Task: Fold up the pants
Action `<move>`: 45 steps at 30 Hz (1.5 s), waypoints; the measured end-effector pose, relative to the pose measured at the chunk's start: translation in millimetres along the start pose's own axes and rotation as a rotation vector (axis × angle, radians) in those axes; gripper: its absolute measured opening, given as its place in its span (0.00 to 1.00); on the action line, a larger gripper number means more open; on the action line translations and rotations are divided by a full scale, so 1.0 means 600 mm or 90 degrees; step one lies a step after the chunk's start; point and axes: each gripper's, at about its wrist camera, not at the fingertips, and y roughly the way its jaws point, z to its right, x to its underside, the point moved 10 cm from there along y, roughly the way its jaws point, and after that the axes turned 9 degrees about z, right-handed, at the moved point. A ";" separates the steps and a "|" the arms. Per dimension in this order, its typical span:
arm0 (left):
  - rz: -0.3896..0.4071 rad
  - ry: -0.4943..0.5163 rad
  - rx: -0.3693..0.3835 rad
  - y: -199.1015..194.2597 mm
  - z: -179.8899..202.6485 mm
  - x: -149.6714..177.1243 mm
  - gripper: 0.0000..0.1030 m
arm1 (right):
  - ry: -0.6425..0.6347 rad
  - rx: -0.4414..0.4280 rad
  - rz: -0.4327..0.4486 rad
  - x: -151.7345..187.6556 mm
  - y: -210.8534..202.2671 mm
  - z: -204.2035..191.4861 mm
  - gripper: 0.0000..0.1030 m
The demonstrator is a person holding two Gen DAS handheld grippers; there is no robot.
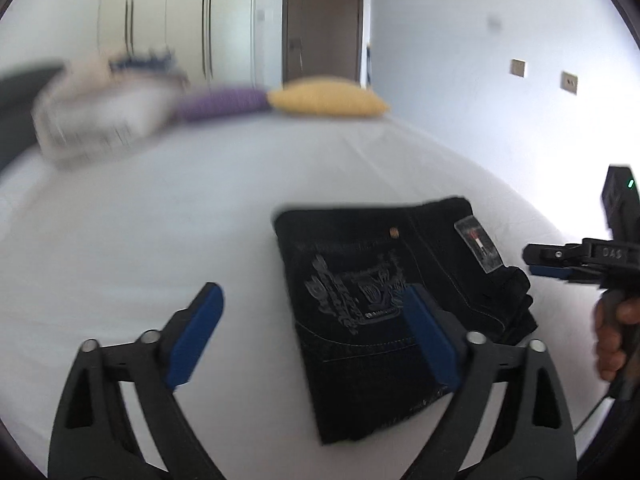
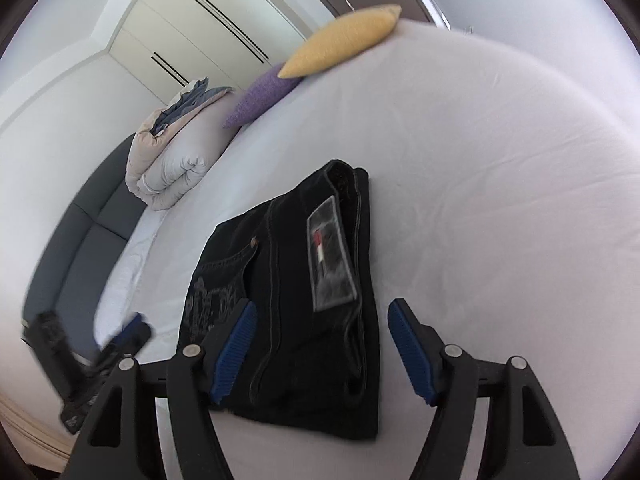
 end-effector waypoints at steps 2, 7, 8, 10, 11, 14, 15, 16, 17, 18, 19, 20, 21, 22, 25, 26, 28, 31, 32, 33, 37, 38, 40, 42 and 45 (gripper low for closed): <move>0.091 0.064 -0.061 -0.071 0.014 -0.041 1.00 | -0.051 0.027 0.045 0.006 -0.052 -0.025 0.71; 0.203 0.075 -0.123 -0.216 0.036 -0.117 1.00 | -0.163 0.091 0.201 -0.006 -0.193 -0.096 1.00; 0.218 0.070 -0.126 -0.240 0.035 -0.127 1.00 | -0.185 0.099 0.243 -0.011 -0.226 -0.116 1.00; 0.256 0.059 -0.110 -0.294 0.049 -0.153 1.00 | -0.226 0.111 0.310 -0.018 -0.288 -0.149 1.00; 0.272 0.056 -0.085 -0.320 0.057 -0.164 1.00 | -0.246 0.120 0.349 -0.023 -0.325 -0.166 1.00; 0.299 0.054 -0.041 -0.367 0.066 -0.192 1.00 | -0.282 0.130 0.433 -0.045 -0.408 -0.203 1.00; 0.299 0.044 -0.049 -0.384 0.064 -0.198 1.00 | -0.289 0.134 0.458 -0.053 -0.438 -0.215 1.00; 0.290 0.034 -0.055 -0.392 0.060 -0.202 1.00 | -0.290 0.142 0.480 -0.062 -0.465 -0.223 1.00; 0.274 0.022 -0.063 -0.400 0.055 -0.204 1.00 | -0.288 0.153 0.505 -0.072 -0.494 -0.230 1.00; 0.267 0.019 -0.066 -0.409 0.050 -0.205 1.00 | -0.282 0.164 0.530 -0.082 -0.523 -0.237 1.00; 0.261 0.021 -0.070 -0.415 0.050 -0.207 1.00 | -0.277 0.167 0.547 -0.088 -0.546 -0.244 1.00; 0.259 0.025 -0.070 -0.421 0.051 -0.208 1.00 | -0.276 0.162 0.561 -0.092 -0.569 -0.255 1.00; 0.252 0.030 -0.067 -0.426 0.056 -0.208 1.00 | -0.282 0.152 0.569 -0.094 -0.590 -0.268 1.00; 0.244 0.031 -0.073 -0.429 0.056 -0.208 1.00 | -0.288 0.148 0.573 -0.093 -0.605 -0.280 1.00; 0.190 0.016 -0.083 -0.434 0.055 -0.190 1.00 | -0.311 0.157 0.568 -0.088 -0.626 -0.300 1.00; 0.172 0.006 -0.081 -0.430 0.058 -0.178 1.00 | -0.311 0.155 0.555 -0.084 -0.625 -0.302 1.00; 0.139 -0.006 -0.087 -0.413 0.064 -0.153 1.00 | -0.299 0.148 0.517 -0.069 -0.612 -0.298 1.00; 0.076 -0.015 -0.089 -0.375 0.073 -0.105 1.00 | -0.284 0.168 0.452 -0.045 -0.568 -0.273 1.00; 0.059 -0.021 -0.082 -0.355 0.076 -0.089 1.00 | -0.283 0.179 0.432 -0.035 -0.552 -0.261 1.00; 0.036 -0.028 -0.073 -0.344 0.078 -0.071 1.00 | -0.282 0.189 0.406 -0.022 -0.532 -0.247 1.00; -0.010 -0.029 -0.079 -0.297 0.077 -0.025 1.00 | -0.261 0.206 0.330 0.023 -0.479 -0.212 1.00; -0.023 -0.032 -0.084 -0.287 0.074 -0.013 1.00 | -0.260 0.218 0.317 0.031 -0.469 -0.205 1.00; -0.040 -0.040 -0.086 -0.273 0.070 0.004 1.00 | -0.261 0.233 0.294 0.049 -0.453 -0.195 1.00; -0.059 -0.051 -0.089 -0.258 0.063 0.022 1.00 | -0.256 0.248 0.270 0.064 -0.436 -0.185 1.00; -0.077 -0.061 -0.095 -0.241 0.052 0.042 1.00 | -0.248 0.260 0.230 0.087 -0.409 -0.172 1.00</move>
